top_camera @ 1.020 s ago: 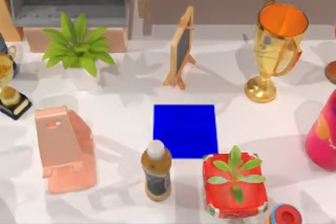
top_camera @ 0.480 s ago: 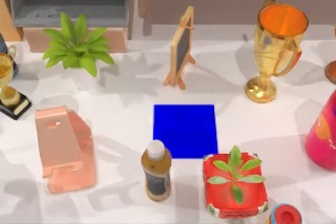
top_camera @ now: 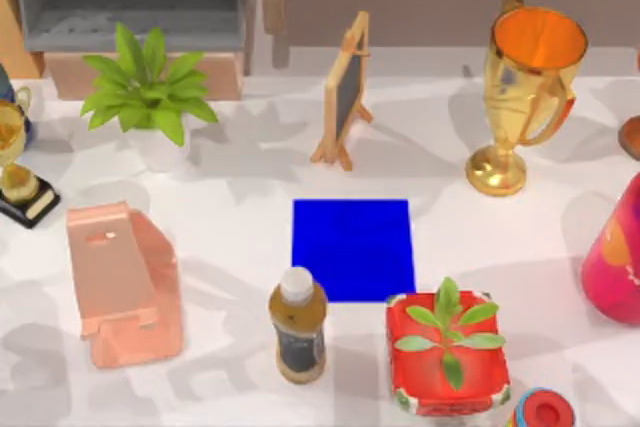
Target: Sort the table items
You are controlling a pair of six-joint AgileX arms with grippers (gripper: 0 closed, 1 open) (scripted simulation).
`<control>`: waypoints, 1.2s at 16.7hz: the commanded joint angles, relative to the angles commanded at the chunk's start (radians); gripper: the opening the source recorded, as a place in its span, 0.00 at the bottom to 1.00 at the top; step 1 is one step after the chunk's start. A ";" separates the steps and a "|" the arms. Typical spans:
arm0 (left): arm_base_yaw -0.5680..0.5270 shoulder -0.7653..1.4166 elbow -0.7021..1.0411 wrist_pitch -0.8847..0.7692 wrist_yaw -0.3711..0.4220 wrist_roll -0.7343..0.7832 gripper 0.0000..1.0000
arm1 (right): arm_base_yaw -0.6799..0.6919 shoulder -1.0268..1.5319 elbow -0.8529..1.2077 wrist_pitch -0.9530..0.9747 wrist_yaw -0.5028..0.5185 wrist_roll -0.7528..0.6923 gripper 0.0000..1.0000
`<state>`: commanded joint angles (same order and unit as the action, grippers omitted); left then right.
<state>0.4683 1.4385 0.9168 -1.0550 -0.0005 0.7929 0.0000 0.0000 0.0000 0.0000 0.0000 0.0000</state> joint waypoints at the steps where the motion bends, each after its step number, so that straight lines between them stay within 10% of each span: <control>1: 0.003 -0.003 -0.003 0.003 0.000 -0.001 1.00 | 0.000 0.000 0.000 0.000 0.000 0.000 1.00; 17: 0.004 0.184 -0.230 0.415 0.000 0.007 1.00 | 0.000 0.000 0.000 0.000 0.000 0.000 1.00; 20: 0.004 0.184 -0.230 0.415 0.000 0.007 0.77 | 0.000 0.000 0.000 0.000 0.000 0.000 1.00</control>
<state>0.4720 1.6226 0.6864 -0.6405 -0.0007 0.7995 0.0000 0.0000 0.0000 0.0000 0.0000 0.0000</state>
